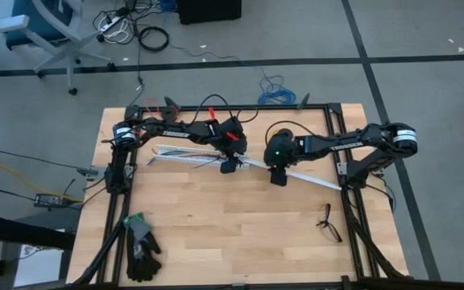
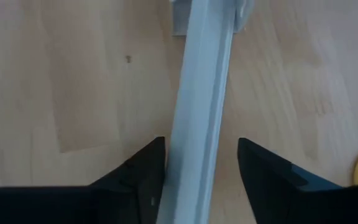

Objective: Ziptie cables
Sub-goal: Close the white cable duct

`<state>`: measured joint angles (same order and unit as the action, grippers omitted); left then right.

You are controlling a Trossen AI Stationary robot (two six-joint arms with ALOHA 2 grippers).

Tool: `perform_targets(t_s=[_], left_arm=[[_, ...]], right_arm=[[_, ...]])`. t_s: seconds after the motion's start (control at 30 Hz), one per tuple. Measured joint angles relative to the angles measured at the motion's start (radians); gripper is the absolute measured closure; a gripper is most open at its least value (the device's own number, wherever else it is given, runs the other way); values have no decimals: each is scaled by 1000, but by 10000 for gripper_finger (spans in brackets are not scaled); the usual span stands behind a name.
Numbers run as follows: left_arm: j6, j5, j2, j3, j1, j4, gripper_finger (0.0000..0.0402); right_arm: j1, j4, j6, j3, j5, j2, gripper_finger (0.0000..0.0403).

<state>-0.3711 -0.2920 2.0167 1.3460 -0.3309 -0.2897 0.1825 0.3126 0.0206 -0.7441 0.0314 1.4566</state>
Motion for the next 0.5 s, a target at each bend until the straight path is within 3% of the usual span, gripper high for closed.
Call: perform_targets(t_s=[0.17, 0.33, 0.5], left_arm=[[0, 0, 0, 0, 0, 0, 208], [-9, 0, 0, 0, 0, 4, 208], [-18, 0, 0, 0, 0, 6, 208]], right_arm=[[2, -13, 15, 0, -20, 18, 283], [24, -12, 67, 0, -34, 22, 382], [93, 4, 132, 0, -153, -46, 391]])
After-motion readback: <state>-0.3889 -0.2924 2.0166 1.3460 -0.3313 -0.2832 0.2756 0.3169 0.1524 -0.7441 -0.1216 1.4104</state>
